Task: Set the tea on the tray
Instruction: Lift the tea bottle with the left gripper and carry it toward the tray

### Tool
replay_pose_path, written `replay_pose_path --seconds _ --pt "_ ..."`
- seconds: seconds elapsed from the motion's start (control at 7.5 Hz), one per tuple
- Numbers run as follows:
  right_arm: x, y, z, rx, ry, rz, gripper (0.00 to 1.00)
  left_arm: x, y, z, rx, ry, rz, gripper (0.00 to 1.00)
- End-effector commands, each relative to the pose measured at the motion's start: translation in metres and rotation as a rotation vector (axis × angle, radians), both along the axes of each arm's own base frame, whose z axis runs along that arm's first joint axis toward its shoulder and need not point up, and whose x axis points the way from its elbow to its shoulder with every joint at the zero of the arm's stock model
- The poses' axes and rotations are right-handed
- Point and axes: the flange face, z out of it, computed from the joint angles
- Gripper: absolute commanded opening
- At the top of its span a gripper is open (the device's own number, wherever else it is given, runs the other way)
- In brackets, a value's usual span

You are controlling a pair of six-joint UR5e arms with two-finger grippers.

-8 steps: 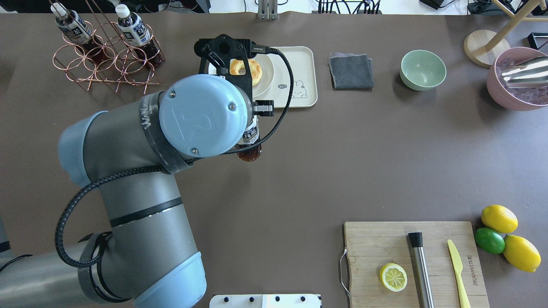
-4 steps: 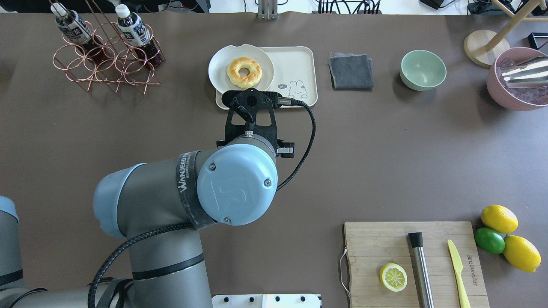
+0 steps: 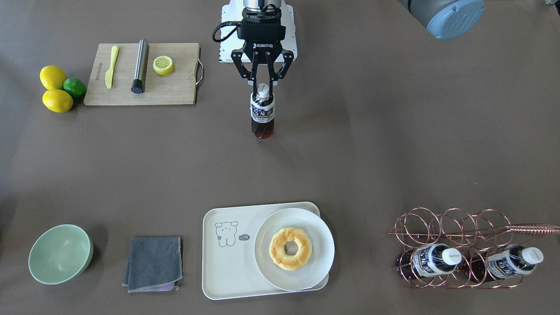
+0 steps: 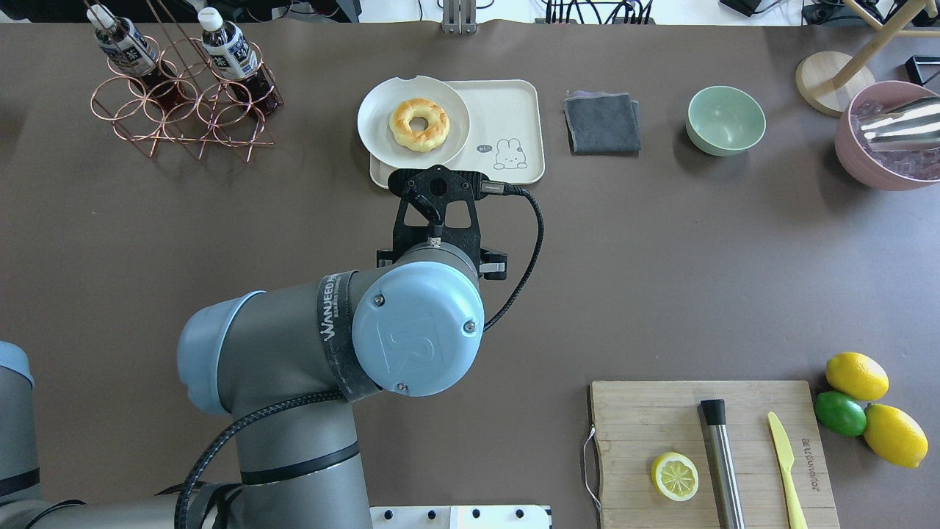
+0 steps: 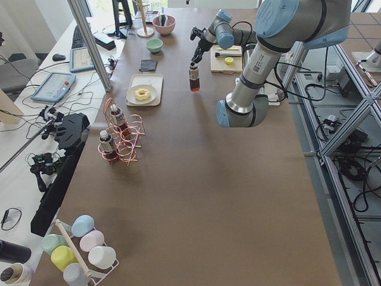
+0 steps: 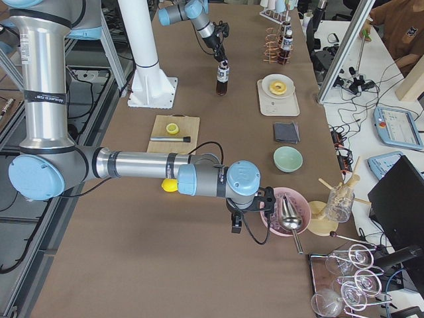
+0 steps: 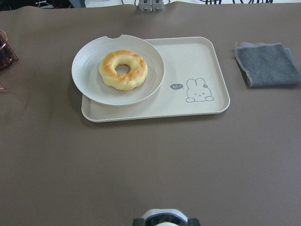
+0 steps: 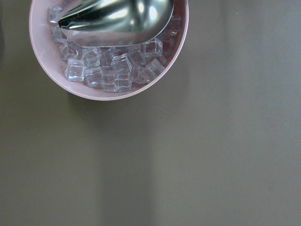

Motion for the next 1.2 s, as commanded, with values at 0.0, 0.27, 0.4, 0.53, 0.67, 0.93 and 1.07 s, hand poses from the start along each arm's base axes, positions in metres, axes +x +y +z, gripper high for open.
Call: replay_pose_path --seconds 0.0,0.27,0.4,0.53,0.67,0.93,1.07 --pt "0.000 -0.002 -0.002 0.003 0.001 0.002 1.00 0.016 -0.005 0.008 0.005 0.014 0.000 0.00" --pt "0.000 -0.003 -0.002 0.002 -0.001 0.002 1.00 0.017 -0.006 0.011 0.003 0.009 0.000 0.00" --pt "0.000 -0.003 -0.003 0.005 0.000 0.002 1.00 0.016 -0.007 0.015 0.003 0.004 -0.004 0.18" --pt "0.000 -0.005 -0.004 0.006 0.001 0.002 1.00 0.016 -0.008 0.018 0.010 -0.002 -0.015 0.98" --pt "0.000 -0.007 -0.006 0.010 0.000 0.003 1.00 0.014 -0.009 0.016 0.033 0.003 -0.036 0.98" --pt "0.001 -0.013 -0.010 0.017 0.000 0.003 1.00 -0.003 -0.009 0.004 0.049 0.034 -0.032 0.98" --pt "0.001 -0.017 -0.012 0.020 0.000 0.003 1.00 -0.018 -0.019 -0.001 0.054 0.047 -0.043 0.98"
